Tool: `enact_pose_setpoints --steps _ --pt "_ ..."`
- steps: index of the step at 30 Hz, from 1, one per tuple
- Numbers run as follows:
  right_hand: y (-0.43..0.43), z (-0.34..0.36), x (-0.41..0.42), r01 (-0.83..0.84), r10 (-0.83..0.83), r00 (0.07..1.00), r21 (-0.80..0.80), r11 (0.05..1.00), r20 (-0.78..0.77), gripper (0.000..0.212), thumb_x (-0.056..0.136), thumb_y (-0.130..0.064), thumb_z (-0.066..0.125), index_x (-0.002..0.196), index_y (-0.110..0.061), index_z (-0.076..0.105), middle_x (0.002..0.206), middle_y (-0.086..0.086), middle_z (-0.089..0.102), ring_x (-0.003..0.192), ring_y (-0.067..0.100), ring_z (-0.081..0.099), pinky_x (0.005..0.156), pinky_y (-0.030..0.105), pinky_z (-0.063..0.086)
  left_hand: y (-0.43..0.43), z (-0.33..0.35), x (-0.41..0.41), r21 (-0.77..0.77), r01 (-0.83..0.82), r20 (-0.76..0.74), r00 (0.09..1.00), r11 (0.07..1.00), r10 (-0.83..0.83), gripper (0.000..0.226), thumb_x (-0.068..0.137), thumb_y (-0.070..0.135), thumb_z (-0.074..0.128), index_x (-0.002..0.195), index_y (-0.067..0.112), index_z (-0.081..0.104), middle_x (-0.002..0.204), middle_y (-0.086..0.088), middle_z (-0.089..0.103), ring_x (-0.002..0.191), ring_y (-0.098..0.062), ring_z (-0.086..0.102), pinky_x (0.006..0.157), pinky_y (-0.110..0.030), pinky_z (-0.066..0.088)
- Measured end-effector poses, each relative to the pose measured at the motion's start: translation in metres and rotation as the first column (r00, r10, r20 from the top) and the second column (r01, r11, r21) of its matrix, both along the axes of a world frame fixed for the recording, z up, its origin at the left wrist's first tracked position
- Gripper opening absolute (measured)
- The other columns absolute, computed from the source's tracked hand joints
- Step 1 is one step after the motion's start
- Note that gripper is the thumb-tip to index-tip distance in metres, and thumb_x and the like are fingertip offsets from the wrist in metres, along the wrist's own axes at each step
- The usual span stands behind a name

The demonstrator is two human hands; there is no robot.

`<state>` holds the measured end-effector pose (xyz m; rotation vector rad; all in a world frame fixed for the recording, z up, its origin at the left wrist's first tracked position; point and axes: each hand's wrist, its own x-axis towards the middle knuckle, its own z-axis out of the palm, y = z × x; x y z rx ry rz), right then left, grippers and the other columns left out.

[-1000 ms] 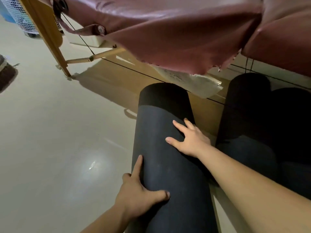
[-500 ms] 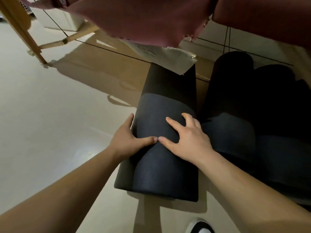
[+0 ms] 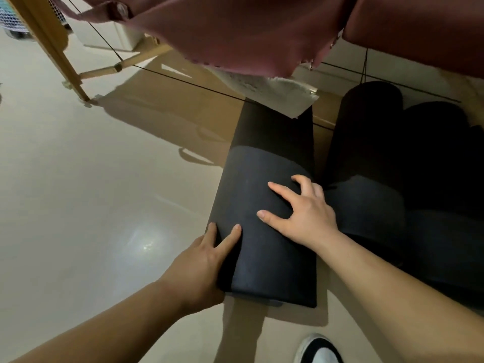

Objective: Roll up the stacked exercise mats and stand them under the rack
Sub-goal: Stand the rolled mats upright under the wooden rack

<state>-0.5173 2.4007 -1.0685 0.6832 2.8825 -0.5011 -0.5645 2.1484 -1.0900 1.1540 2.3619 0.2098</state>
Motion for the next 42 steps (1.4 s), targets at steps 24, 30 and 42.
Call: enact_pose_setpoints --steps 24,30,42 --pt "0.008 0.006 0.026 -0.307 0.306 0.944 -0.012 0.952 0.122 0.135 0.058 -0.096 0.065 0.163 -0.049 -0.004 0.17 -0.011 -0.028 0.155 0.014 -0.031 0.129 0.048 0.0 0.017 -0.007 -0.01 0.341 -0.087 -0.179 0.972 0.936 0.156 0.053 0.088 0.015 0.083 0.139 0.026 0.069 0.141 -0.004 0.065 0.118 -0.03 0.069 0.092 -0.04 0.06" --pt "0.02 -0.001 0.021 -0.273 0.275 0.961 -0.059 0.96 0.029 0.119 0.06 -0.095 0.066 0.16 -0.056 0.015 0.171 -0.018 -0.019 0.156 0.008 -0.024 0.127 0.045 0.002 0.03 -0.019 -0.024 0.295 -0.021 -0.272 0.957 0.955 0.105 0.052 0.085 0.009 0.085 0.134 0.021 0.073 0.135 -0.014 0.069 0.111 -0.04 0.072 0.083 -0.049 0.064" --pt "0.065 -0.001 0.011 -0.147 0.136 0.988 -0.184 0.972 -0.07 0.088 0.077 -0.066 0.081 0.153 -0.057 0.038 0.167 -0.026 0.009 0.157 0.003 0.0 0.12 0.054 0.035 0.095 -0.021 -0.055 0.416 -0.378 0.102 0.923 0.827 0.371 0.047 0.104 0.01 0.06 0.146 0.03 0.061 0.165 0.004 0.04 0.15 -0.023 0.04 0.121 -0.032 0.032"
